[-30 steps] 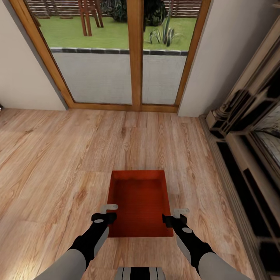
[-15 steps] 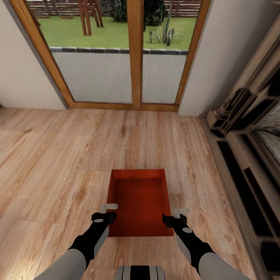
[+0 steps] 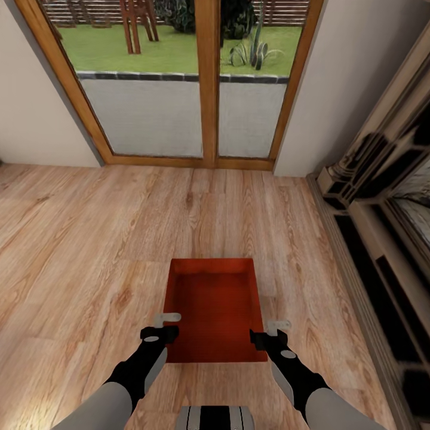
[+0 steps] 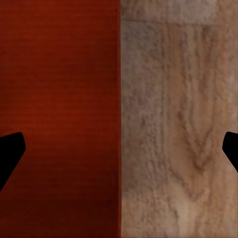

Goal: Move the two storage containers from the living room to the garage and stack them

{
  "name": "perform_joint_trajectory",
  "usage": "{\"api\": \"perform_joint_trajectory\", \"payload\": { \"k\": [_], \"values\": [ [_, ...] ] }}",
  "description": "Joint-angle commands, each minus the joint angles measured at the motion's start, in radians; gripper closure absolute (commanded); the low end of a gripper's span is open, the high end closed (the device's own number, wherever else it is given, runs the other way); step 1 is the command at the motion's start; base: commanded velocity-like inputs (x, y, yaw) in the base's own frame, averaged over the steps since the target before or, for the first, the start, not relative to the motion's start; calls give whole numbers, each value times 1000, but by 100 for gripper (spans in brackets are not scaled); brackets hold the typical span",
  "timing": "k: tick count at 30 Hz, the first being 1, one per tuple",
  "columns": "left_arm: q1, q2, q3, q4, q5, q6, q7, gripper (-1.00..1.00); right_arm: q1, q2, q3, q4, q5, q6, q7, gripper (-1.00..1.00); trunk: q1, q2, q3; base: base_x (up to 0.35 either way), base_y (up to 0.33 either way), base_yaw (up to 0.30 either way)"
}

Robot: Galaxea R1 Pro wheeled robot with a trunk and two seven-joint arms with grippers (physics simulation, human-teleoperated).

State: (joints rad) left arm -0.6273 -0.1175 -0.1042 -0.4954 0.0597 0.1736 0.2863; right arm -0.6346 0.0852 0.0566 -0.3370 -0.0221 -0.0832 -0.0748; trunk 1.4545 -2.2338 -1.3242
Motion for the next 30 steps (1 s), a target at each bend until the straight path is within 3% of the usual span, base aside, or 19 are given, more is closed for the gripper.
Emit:
{"api": "perform_joint_trajectory", "payload": {
  "k": [1,13,17,30],
  "values": [
    [0,1,-8,-2,6,6,8,-100,-1,-1,6,1,-2,-3,-7,-100,0,0,-1,0,0,0],
    [0,4,-7,-1,6,6,9,-100,-1,-1,6,1,-1,-3,-7,-100,0,0,-1,0,0,0],
    [0,4,-8,3,5,6,10,-100,-1,-1,6,1,-1,-3,-7,-100,15,-28,-13,0,0,0],
    [0,10,-9,7,6,8,10,-100,-1,-2,6,1,-1,-3,-7,-100,19,-35,-16,0,0,0]
  ]
}}
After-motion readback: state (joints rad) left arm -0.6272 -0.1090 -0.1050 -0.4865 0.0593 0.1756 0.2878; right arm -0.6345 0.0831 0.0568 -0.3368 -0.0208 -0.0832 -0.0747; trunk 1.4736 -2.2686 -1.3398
